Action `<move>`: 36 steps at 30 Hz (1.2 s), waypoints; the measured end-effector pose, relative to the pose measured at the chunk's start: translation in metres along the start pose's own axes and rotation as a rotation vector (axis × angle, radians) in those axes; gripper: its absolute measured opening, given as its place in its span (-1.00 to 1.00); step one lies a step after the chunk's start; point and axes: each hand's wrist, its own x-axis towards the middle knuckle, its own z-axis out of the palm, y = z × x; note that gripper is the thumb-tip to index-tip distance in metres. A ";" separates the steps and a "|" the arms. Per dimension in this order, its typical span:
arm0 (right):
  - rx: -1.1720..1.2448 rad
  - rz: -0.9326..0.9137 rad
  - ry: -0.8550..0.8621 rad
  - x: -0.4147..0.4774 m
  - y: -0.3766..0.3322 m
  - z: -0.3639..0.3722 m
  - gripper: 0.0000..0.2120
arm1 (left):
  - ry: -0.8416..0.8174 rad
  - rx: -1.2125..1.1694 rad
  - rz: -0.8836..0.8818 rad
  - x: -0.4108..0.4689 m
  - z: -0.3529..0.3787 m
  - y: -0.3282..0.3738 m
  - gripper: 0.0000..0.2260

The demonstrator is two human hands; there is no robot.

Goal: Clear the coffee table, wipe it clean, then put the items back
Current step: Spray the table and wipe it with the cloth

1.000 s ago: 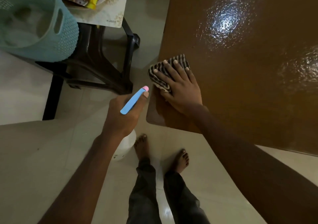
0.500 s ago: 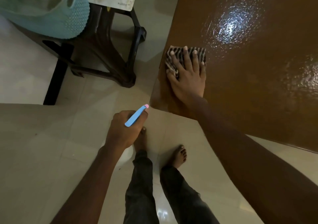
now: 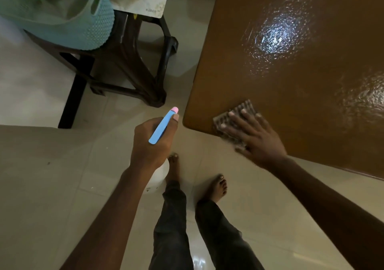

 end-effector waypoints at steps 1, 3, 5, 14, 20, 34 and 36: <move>0.059 0.126 0.005 -0.006 0.009 -0.003 -0.33 | -0.007 -0.002 0.004 0.001 0.001 0.001 -0.64; 0.158 0.412 0.042 -0.005 0.014 -0.008 -0.37 | -0.015 -0.006 0.017 0.003 0.002 0.004 -0.68; 0.236 0.697 0.107 0.017 -0.003 -0.013 -0.37 | -0.017 -0.004 0.030 0.004 0.003 0.008 -0.71; 0.112 0.120 0.032 0.047 -0.073 -0.004 -0.32 | -0.013 0.001 0.095 0.013 0.017 0.029 -0.72; 0.098 0.182 0.003 -0.013 0.010 0.000 -0.34 | -0.030 -0.053 0.099 0.018 0.032 0.048 -0.65; 0.280 0.636 0.075 0.037 -0.050 -0.013 -0.38 | -0.045 -0.041 0.159 0.036 0.042 0.069 -0.65; 0.208 0.446 0.087 0.027 -0.045 -0.006 -0.38 | -0.039 -0.035 0.157 0.036 0.045 0.068 -0.59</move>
